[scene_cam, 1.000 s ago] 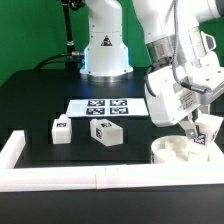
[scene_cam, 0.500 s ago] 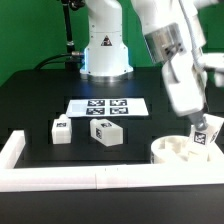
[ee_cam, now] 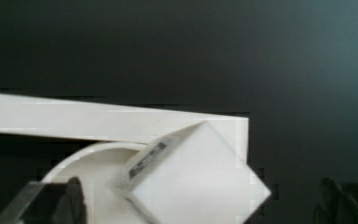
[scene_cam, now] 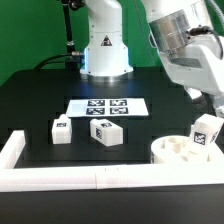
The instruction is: Assemble stool
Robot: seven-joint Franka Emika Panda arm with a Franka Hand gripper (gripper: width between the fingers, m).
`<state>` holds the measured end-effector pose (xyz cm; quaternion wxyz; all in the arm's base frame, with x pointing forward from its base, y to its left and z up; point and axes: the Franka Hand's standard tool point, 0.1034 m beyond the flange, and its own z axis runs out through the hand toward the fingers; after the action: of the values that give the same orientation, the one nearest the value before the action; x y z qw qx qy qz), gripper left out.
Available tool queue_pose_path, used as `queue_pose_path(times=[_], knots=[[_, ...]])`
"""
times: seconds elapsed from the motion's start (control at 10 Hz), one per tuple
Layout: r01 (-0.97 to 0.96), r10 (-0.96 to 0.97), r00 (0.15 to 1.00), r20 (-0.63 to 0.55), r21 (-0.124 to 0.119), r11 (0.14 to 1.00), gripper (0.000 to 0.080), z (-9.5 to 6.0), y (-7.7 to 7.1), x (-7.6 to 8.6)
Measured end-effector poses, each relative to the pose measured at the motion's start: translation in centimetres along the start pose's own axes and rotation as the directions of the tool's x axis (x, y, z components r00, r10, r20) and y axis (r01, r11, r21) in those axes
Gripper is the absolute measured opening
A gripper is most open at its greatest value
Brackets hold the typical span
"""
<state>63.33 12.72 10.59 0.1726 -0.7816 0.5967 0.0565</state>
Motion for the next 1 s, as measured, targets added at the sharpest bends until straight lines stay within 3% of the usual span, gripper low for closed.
queue_pose_path(times=[0.1,0.2,0.3,0.4,0.5,0.8,0.9,1.0], knots=[[0.18,-0.181,0.983,-0.017,-0.043,0.983,0.0649,-0.2,-0.1,-0.4],[0.304,-0.306,0.952,-0.031,-0.058,0.951,0.0649,-0.1,-0.2,-0.8],[0.482,-0.485,0.874,-0.002,-0.109,0.869,0.0649,0.1,0.2,-1.3],[0.593,-0.596,0.803,0.029,-0.136,0.793,0.0649,0.1,0.0,-1.5],[0.609,-0.611,0.791,0.027,-0.117,0.784,0.0649,0.0,-0.1,-1.0],[0.745,-0.746,0.664,0.046,-0.12,0.656,0.0649,0.1,0.0,-0.7],[0.85,-0.855,0.516,0.042,-0.15,0.506,0.0649,0.3,-0.1,-0.7],[0.933,-0.94,0.334,0.073,-0.165,0.319,0.0649,0.4,0.0,-0.6]])
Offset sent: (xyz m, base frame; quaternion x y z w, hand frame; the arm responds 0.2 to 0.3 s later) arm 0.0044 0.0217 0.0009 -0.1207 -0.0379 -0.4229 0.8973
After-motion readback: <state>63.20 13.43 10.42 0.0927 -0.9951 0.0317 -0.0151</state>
